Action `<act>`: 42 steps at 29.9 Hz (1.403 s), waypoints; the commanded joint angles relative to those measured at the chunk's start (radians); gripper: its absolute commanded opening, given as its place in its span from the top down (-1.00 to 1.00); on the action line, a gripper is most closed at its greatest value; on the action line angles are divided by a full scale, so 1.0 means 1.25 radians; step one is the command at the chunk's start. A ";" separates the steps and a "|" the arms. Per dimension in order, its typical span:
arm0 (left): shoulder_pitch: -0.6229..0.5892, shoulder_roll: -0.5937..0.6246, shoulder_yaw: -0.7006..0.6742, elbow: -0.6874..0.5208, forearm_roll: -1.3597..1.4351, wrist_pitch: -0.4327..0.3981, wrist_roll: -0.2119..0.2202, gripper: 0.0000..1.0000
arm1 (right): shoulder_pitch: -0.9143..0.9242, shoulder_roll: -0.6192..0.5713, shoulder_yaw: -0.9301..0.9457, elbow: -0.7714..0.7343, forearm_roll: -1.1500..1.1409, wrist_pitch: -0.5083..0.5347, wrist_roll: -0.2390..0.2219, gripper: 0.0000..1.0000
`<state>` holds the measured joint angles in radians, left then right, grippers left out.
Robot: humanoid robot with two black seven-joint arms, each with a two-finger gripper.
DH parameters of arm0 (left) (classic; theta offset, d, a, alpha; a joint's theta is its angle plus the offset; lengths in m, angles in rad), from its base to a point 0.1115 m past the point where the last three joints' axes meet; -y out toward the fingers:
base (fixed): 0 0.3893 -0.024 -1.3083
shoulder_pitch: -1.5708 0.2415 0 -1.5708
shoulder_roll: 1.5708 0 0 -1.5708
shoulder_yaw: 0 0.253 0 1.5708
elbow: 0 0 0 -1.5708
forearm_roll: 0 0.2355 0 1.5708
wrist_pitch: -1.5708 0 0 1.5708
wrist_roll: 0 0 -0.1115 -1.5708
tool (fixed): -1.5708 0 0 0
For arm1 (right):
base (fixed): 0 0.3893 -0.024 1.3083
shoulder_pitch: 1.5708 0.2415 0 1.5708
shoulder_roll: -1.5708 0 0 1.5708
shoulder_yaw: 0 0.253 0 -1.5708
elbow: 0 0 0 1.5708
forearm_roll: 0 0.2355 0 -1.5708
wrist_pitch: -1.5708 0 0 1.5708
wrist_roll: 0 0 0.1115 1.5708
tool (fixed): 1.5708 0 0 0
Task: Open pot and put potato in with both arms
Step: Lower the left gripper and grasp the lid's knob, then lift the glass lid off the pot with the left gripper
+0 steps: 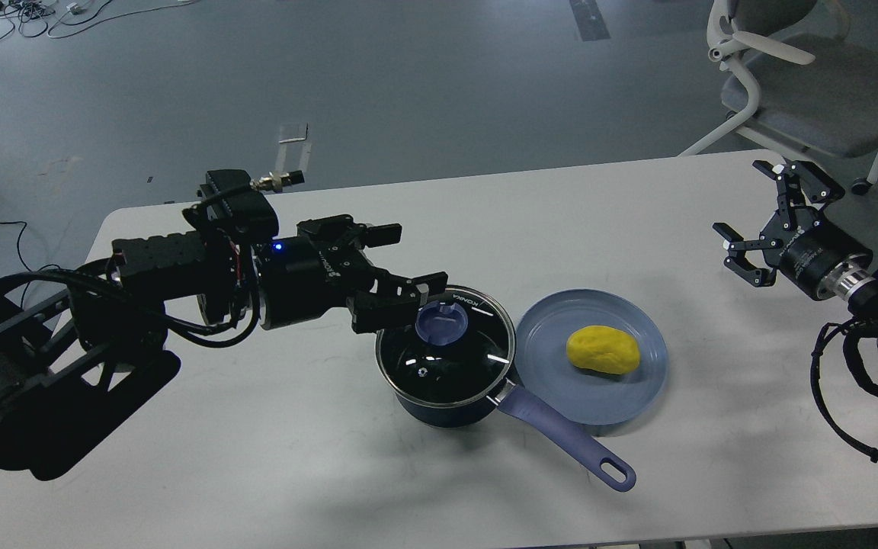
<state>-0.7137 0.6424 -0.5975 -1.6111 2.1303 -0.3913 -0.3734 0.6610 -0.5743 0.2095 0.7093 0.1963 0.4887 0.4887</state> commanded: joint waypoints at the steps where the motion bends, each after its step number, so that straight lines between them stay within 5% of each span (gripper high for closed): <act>1: 0.004 -0.007 0.033 0.006 0.041 0.011 -0.002 -0.95 | -0.007 0.002 -0.001 0.008 0.000 0.000 0.000 -1.00; 26: 0.036 -0.095 0.068 0.114 0.041 0.011 0.005 -0.94 | -0.008 0.000 -0.001 0.018 -0.001 0.000 0.000 -1.00; 42: 0.053 -0.108 0.068 0.129 0.041 0.017 0.005 -0.55 | -0.010 0.000 -0.001 0.018 -0.001 0.000 0.000 -1.00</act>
<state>-0.6496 0.5091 -0.5121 -1.4530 2.1817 -0.3717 -0.3672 0.6488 -0.5737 0.2086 0.7317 0.1948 0.4887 0.4887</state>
